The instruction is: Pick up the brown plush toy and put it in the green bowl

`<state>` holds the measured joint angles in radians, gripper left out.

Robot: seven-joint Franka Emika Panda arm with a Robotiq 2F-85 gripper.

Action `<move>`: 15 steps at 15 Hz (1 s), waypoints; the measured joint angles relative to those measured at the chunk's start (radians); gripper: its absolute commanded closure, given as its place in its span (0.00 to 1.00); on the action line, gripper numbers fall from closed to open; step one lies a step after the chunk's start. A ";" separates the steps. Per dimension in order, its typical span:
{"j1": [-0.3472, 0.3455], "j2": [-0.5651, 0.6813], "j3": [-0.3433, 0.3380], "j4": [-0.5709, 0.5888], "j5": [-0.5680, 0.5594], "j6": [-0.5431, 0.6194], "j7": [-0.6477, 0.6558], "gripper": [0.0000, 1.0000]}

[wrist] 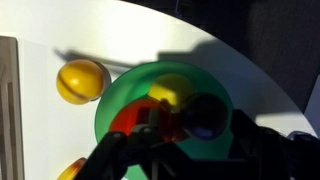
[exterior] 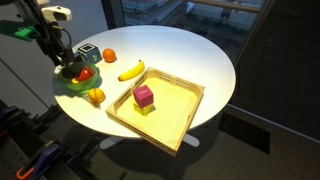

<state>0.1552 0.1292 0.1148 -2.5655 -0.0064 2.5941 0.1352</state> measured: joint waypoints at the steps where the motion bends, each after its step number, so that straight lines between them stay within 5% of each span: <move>1: 0.000 0.000 0.000 0.000 0.000 0.000 0.000 0.00; 15: 0.000 -0.053 -0.002 0.015 -0.001 -0.007 -0.001 0.00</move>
<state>0.1552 0.0766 0.1130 -2.5505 -0.0078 2.5868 0.1346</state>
